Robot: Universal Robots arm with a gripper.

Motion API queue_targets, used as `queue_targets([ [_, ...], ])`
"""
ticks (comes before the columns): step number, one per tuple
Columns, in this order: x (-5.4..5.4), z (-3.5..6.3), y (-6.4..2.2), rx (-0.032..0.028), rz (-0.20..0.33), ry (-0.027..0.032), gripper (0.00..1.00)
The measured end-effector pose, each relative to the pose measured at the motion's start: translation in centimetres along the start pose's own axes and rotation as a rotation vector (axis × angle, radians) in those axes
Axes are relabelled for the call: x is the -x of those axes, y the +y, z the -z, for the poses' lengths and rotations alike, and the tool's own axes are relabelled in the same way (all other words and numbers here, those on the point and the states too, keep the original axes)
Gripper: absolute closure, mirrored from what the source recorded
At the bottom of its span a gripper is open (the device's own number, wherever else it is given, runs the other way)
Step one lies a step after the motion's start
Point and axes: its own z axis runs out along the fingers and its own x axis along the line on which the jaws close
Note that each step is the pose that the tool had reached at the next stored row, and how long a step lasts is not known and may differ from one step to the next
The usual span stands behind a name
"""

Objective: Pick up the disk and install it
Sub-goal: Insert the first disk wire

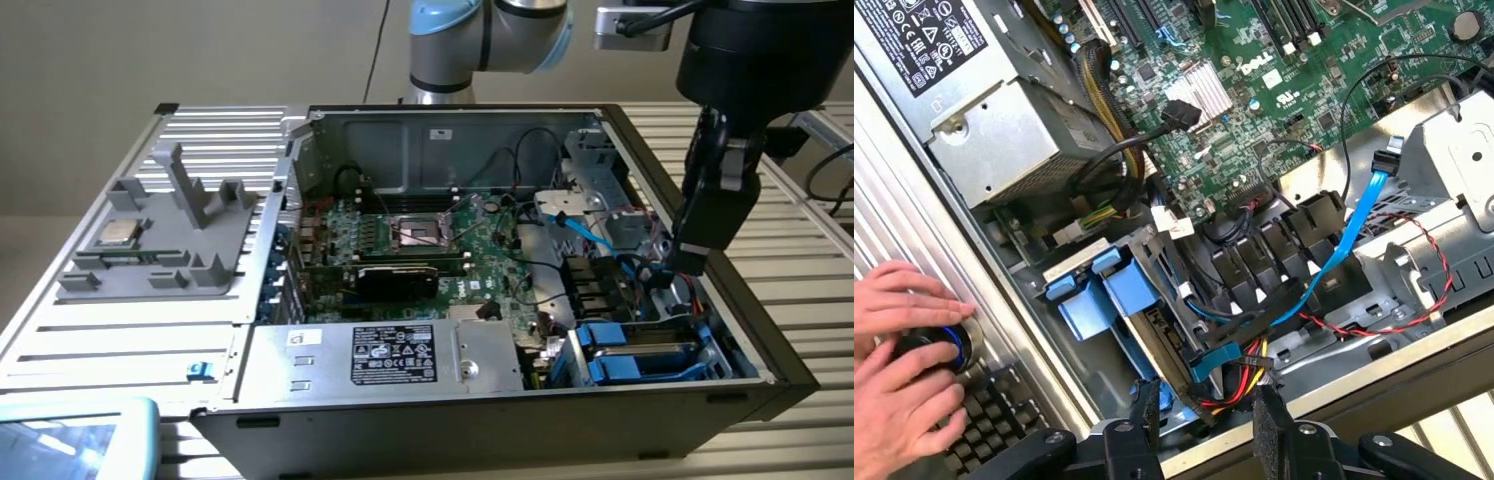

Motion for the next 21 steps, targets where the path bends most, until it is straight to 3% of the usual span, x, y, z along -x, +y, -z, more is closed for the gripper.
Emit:
queue_targets([
  [6, -0.10, 0.00, 0.07, -0.0061, 0.082, -0.0141, 0.50],
  [11, -0.50, -0.08, 0.03, -0.0081, 0.116, -0.0195, 0.50],
  [13, -0.68, -0.20, -0.04, -0.0052, 0.124, -0.0192, 0.50],
  [19, -0.81, -0.45, 0.04, 0.0162, 0.154, -0.0111, 0.50],
  [21, -0.84, -0.47, 0.10, 0.0185, 0.169, -0.0120, 0.50],
])
